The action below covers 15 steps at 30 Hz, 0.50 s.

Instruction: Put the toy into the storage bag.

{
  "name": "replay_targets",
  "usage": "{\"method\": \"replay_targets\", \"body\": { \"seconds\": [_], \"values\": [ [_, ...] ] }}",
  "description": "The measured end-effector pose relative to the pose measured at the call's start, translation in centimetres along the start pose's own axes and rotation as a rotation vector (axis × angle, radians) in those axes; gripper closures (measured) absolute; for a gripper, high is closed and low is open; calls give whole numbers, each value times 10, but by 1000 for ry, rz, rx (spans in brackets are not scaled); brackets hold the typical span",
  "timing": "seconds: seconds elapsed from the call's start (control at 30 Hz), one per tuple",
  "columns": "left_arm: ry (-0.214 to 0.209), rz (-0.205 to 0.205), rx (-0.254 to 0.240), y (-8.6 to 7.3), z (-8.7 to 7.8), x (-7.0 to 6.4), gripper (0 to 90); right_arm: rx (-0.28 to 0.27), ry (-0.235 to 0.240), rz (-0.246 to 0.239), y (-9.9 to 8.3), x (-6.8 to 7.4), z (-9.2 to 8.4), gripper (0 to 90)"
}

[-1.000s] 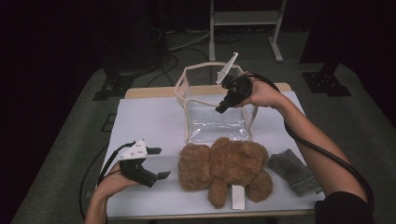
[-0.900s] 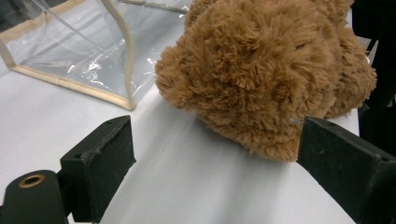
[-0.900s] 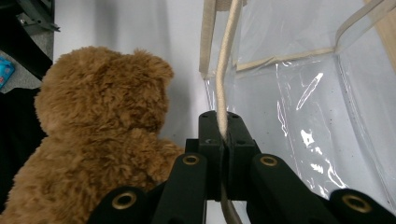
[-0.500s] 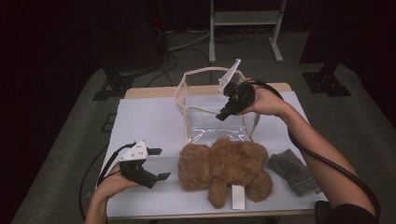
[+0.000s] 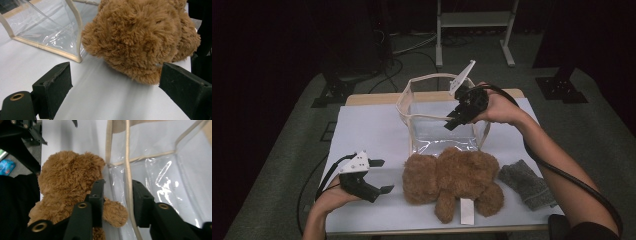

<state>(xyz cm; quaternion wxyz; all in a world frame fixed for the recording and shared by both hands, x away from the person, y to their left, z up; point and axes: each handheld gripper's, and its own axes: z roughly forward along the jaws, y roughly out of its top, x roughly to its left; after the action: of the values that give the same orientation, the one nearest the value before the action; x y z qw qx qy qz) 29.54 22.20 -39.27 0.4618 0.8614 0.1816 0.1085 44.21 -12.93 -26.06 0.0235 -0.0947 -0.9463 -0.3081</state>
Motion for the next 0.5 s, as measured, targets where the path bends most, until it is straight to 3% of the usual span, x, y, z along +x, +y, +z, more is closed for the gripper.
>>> {"method": "replay_targets", "body": {
  "seconds": [0.17,0.33,0.5],
  "values": [
    [2,-13,2,-2,0,1,98,-68,-28,10,-1,4,-21,438],
    [1,-11,3,-2,-1,2,98,-110,-54,-7,3,15,-44,379],
    [0,-8,2,-2,-2,0,98,-123,-46,-55,8,39,-56,361]
  ]
}}
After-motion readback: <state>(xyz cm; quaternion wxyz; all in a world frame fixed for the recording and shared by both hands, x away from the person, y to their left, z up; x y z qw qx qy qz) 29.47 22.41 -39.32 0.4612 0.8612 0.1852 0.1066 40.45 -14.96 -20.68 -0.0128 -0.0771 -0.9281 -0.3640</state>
